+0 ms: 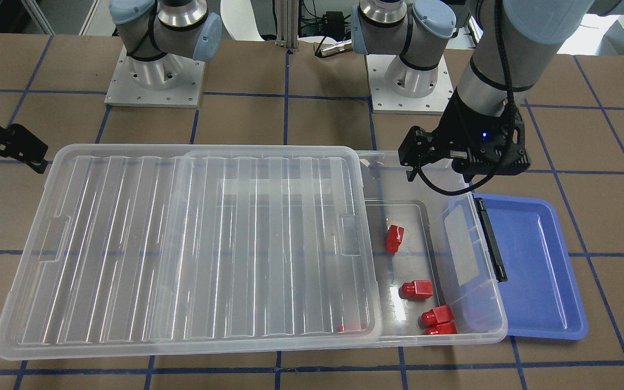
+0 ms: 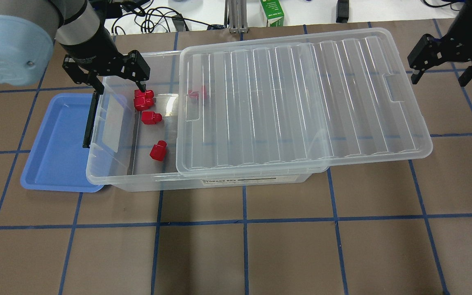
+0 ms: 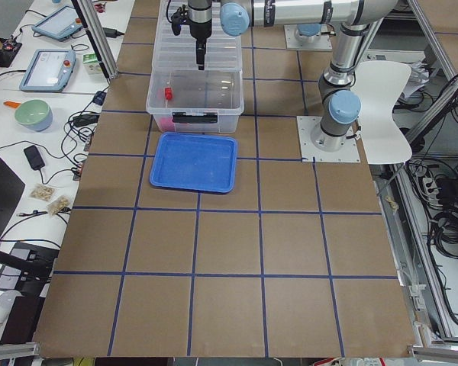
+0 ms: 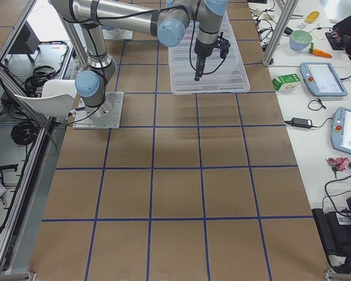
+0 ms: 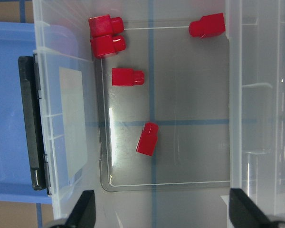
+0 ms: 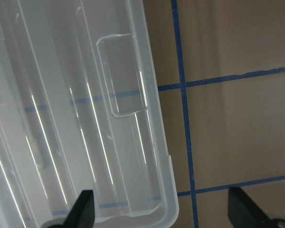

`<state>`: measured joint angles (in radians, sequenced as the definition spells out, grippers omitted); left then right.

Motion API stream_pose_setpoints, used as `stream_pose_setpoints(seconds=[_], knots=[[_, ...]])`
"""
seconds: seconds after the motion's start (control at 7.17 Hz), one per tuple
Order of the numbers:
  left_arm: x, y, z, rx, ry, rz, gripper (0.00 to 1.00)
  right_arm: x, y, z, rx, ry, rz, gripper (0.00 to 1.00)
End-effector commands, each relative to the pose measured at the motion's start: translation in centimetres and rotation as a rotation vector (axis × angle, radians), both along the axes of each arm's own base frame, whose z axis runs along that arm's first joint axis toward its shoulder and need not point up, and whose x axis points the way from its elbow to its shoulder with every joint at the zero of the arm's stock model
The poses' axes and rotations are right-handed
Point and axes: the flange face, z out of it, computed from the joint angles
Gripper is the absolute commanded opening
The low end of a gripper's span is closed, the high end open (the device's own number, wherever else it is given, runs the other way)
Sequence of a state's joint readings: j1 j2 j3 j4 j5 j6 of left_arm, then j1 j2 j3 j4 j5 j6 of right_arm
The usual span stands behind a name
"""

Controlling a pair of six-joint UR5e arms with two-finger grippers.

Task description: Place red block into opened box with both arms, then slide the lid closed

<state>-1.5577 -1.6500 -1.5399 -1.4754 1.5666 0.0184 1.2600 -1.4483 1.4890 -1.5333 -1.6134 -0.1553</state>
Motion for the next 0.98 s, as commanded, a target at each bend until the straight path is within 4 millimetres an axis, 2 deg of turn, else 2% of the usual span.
stream_pose_setpoints(seconds=[0.0, 0.14, 0.28, 0.42, 0.56, 0.84], knots=[[0.0, 1.2, 1.0, -0.007, 0.0, 0.001, 1.0, -2.4, -2.5, -2.4, -0.043, 0.016, -0.019, 1.0], [0.3, 1.2, 1.7, -0.02, -0.003, 0.005, 1.0, -3.1, -4.4, -4.2, -0.073, 0.025, -0.015, 1.0], [0.3, 1.2, 1.8, -0.022, -0.004, 0.006, 1.0, -3.4, -5.1, -4.9, -0.085, 0.024, 0.066, 1.0], [0.3, 1.1, 1.7, -0.02, -0.004, 0.006, 1.0, -4.1, -5.3, -5.7, -0.072, 0.022, 0.133, 1.0], [0.3, 1.1, 1.6, -0.017, -0.004, 0.006, 1.0, -5.1, -5.6, -6.7, -0.058, 0.014, 0.125, 1.0], [0.3, 1.1, 1.6, -0.019, -0.004, 0.006, 1.0, -5.9, -5.9, -7.6, -0.048, 0.017, 0.126, 1.0]])
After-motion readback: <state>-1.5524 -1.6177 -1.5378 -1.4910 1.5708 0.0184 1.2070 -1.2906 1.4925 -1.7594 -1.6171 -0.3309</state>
